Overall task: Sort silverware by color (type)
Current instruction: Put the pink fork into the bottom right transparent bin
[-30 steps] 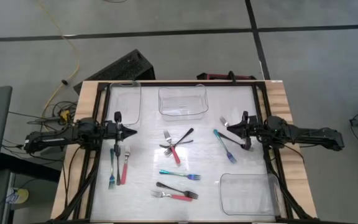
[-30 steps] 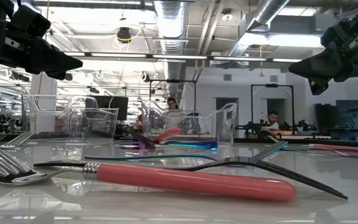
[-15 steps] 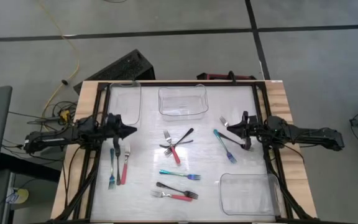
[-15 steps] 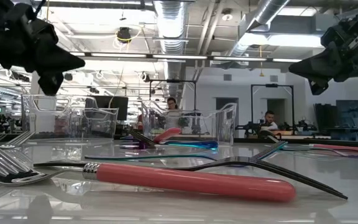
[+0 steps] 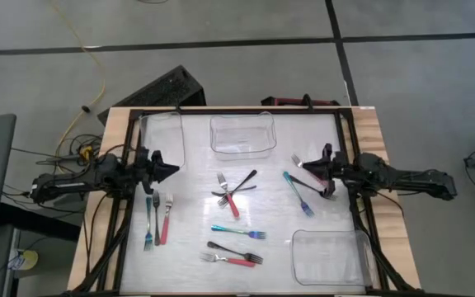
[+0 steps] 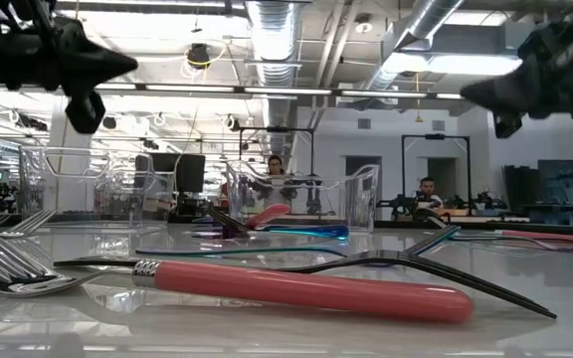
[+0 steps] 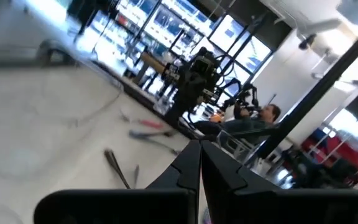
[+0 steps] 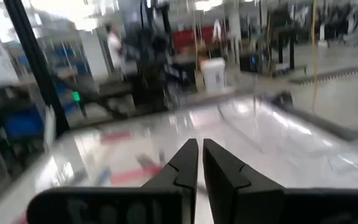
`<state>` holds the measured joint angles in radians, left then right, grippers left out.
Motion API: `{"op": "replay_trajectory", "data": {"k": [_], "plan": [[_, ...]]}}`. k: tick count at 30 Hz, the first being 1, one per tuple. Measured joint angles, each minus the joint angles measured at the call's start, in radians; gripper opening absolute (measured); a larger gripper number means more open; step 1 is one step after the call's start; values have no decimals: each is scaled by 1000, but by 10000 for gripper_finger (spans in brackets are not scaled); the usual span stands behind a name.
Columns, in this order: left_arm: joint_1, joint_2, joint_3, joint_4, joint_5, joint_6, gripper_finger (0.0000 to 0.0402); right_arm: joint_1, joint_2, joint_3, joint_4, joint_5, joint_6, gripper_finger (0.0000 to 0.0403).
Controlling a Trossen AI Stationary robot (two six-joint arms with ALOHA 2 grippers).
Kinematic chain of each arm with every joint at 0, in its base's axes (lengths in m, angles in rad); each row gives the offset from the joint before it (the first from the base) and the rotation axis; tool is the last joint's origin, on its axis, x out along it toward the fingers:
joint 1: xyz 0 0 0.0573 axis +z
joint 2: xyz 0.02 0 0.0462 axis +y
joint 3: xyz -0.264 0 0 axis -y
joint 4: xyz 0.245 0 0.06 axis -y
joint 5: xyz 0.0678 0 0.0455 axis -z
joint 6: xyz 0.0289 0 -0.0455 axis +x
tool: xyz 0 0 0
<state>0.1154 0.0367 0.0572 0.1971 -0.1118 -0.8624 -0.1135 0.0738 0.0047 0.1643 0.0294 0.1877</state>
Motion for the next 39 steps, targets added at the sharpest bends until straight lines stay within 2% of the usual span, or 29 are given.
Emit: {"op": "replay_trajectory", "data": {"k": [4,7,13,18,21,26,33,36,39], "plan": [[0,34,94,-5,-33,174,0,-6,26,65,-27,9,26,50],[0,111,184,-56,-36,270,0,1,109,158,-154,45,122,43],[0,431,382,-211,-31,470,0,42,423,374,-388,85,236,20],[0,688,536,-259,-35,712,0,62,644,556,-571,114,329,28],[0,788,622,-335,-36,807,0,54,758,641,-673,113,361,41],[0,905,685,-349,-88,876,6,32,892,742,-763,104,266,47],[0,968,694,-325,-71,879,71,-63,986,793,-871,101,216,57],[0,973,694,-310,-79,856,112,-113,1000,781,-877,96,204,84],[0,974,694,-312,-103,824,153,-171,1023,775,-892,86,204,129]]}}
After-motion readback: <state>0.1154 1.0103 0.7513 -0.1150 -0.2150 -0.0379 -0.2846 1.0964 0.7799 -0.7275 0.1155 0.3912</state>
